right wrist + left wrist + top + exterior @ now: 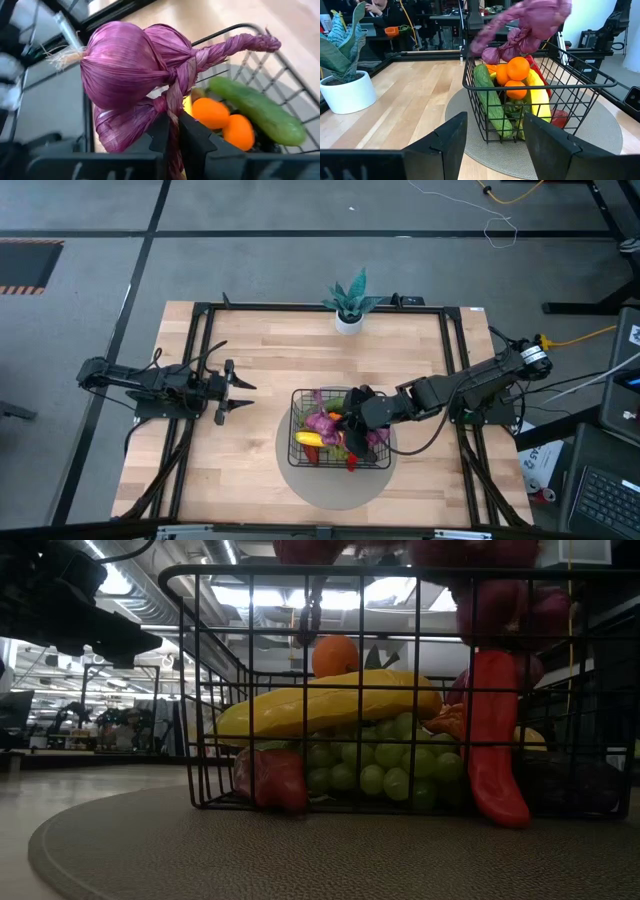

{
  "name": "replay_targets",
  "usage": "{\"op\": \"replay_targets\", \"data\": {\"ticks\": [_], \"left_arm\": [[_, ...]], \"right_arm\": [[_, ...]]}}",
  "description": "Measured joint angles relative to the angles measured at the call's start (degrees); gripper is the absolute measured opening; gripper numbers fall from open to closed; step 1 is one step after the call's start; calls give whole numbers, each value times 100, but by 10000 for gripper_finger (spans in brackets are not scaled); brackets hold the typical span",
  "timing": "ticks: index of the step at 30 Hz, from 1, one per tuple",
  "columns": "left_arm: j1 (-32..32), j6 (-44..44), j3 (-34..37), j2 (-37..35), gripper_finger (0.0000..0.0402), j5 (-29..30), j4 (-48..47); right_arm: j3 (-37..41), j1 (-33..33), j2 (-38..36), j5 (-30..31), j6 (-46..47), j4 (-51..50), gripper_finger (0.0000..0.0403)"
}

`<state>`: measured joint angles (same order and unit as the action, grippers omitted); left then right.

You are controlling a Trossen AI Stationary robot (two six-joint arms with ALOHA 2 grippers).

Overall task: Build produce basket
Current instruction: Put the purple garlic into the black wire basket

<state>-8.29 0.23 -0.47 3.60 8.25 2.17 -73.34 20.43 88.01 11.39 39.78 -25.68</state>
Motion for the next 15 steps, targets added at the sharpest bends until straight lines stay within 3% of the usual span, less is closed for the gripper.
{"op": "replay_targets", "data": {"ticks": [4, 15], "left_arm": [[0, 0, 0, 1, 188, 0, 0], [1, 0, 0, 0, 188, 0, -1]], "right_arm": [[0, 4, 0, -255, -285, 44, 38], [0, -2, 0, -250, -884, 228, 38]]}}
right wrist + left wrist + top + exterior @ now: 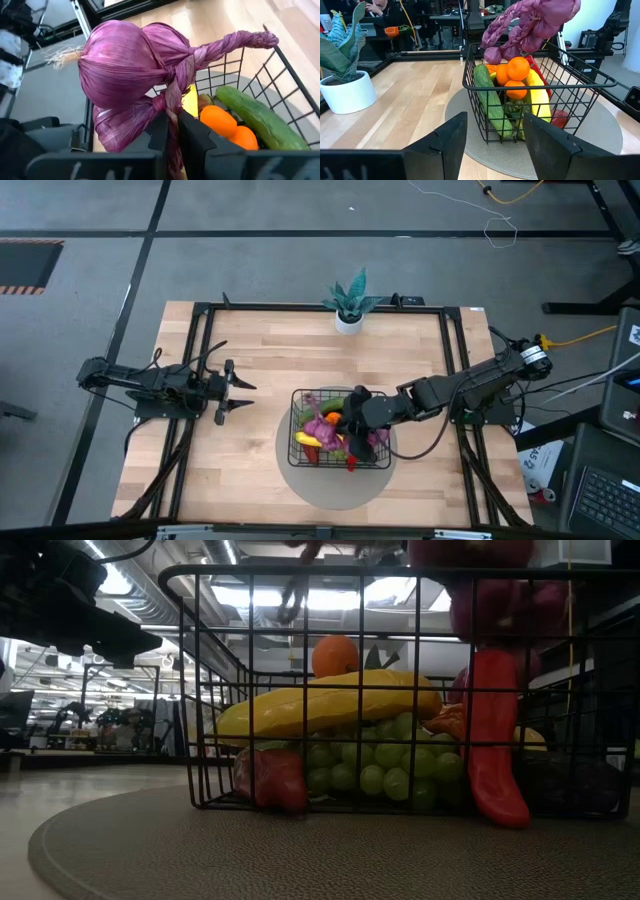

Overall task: Build produce basket
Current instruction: Put the purple garlic into the black wire basket

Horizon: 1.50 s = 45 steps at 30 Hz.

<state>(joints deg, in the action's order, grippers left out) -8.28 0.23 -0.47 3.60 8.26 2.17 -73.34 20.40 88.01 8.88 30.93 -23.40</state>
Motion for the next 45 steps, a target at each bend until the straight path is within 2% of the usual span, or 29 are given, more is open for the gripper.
{"op": "replay_targets", "data": {"ticks": [3, 11, 15, 18, 26, 36, 45], "left_arm": [[-1, 0, 0, 2, 188, 1, 1], [-1, 0, 0, 1, 188, -1, -1], [-1, 0, 0, 0, 188, -1, -1], [-1, 0, 0, 0, 188, -1, -1], [1, 0, 0, 1, 188, 0, 1], [0, 0, -1, 2, 188, 1, -1], [-1, 0, 0, 0, 188, 1, 1]], "right_arm": [[0, 2, 0, -5, -282, 5, 38], [0, 2, 0, 28, -164, -4, 38], [0, 2, 0, 28, -597, -4, 38], [0, -11, 0, -150, -390, -6, 38], [-2, -34, 0, -146, 183, -453, 38], [-2, -42, 0, -103, -116, -467, 38], [-2, -42, 0, 51, -31, -469, 38]]}}
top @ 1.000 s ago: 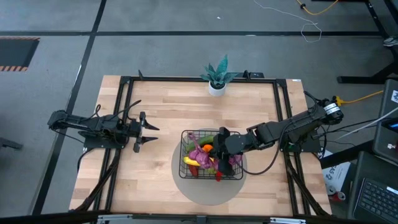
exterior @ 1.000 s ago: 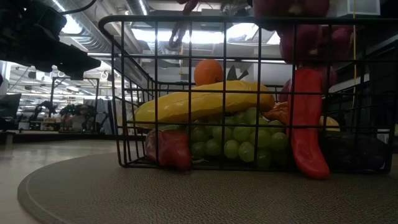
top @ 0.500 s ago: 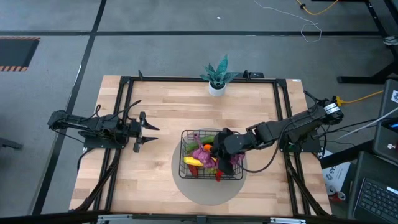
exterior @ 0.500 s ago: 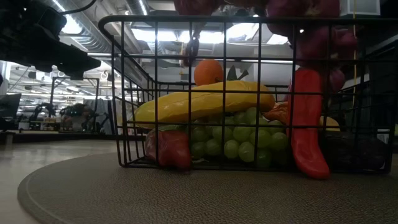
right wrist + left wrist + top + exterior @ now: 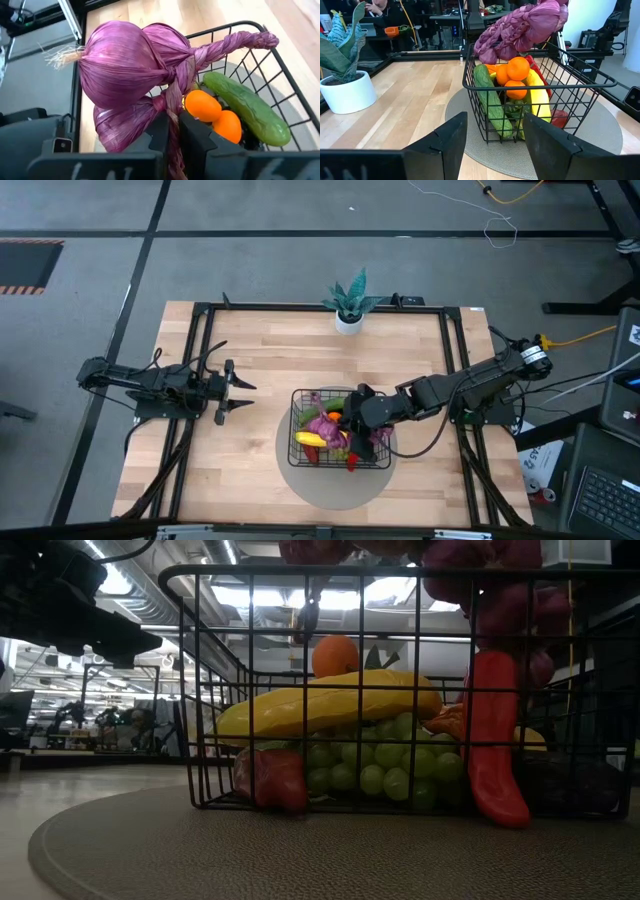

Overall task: Build produce basket
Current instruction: Put the purple garlic into the black wire basket

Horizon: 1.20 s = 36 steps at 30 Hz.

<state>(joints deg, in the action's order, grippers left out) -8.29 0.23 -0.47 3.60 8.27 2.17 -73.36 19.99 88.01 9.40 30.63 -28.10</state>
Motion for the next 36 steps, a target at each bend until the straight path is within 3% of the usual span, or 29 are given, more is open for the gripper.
{"op": "replay_targets", "data": {"ticks": [12, 18, 31, 36], "left_arm": [[2, 0, 0, 0, 188, 0, 0], [0, 0, -1, 1, 188, -2, -1], [1, 0, -1, 0, 188, -1, -1], [0, 0, 0, 0, 188, -2, 0]], "right_arm": [[0, 0, 0, 23, 209, -115, 38], [0, 2, 0, 427, 204, -118, 38], [0, 0, 25, 414, 38, -56, 38], [0, 15, 102, 409, -272, 217, 73]]}}
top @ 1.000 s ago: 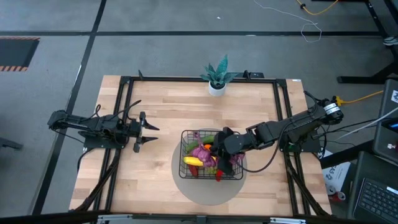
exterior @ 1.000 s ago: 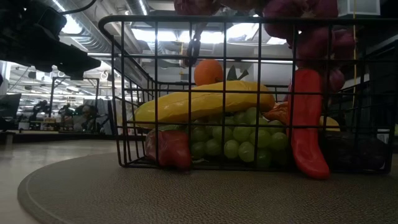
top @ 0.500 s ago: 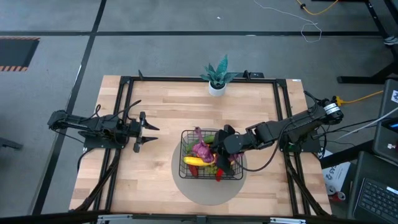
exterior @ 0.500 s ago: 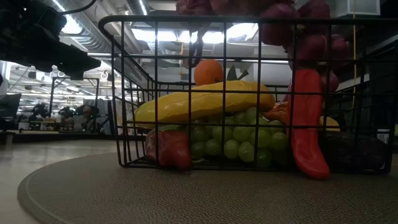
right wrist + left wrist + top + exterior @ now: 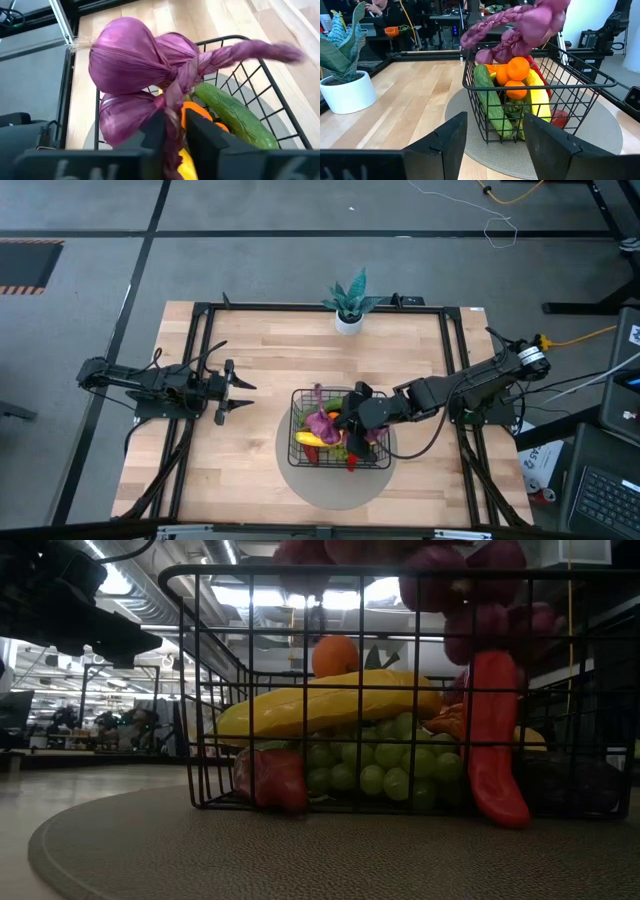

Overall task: Build produce basket
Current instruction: Put the purple garlic into the black wire basket

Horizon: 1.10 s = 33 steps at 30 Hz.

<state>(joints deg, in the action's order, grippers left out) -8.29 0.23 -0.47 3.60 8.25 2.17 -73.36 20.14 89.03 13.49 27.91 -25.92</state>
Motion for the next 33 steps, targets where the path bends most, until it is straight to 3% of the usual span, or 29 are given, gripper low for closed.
{"op": "replay_targets", "data": {"ticks": [4, 8, 19, 27, 33], "left_arm": [[1, 0, 0, 0, 188, 2, 0], [0, 0, -1, 0, 188, 2, 0], [1, 0, 0, 0, 188, 0, -1], [0, 0, 0, 0, 188, 0, 0], [2, 0, -1, 0, 188, 0, 0]], "right_arm": [[0, -2, 40, -3, 37, 99, 129], [-1, -2, 53, -155, 34, 245, 157], [-2, -4, 61, -407, 137, 272, 161], [-2, -312, 104, 875, -321, 374, 161], [-2, -641, 506, 873, -305, 314, 161]]}}
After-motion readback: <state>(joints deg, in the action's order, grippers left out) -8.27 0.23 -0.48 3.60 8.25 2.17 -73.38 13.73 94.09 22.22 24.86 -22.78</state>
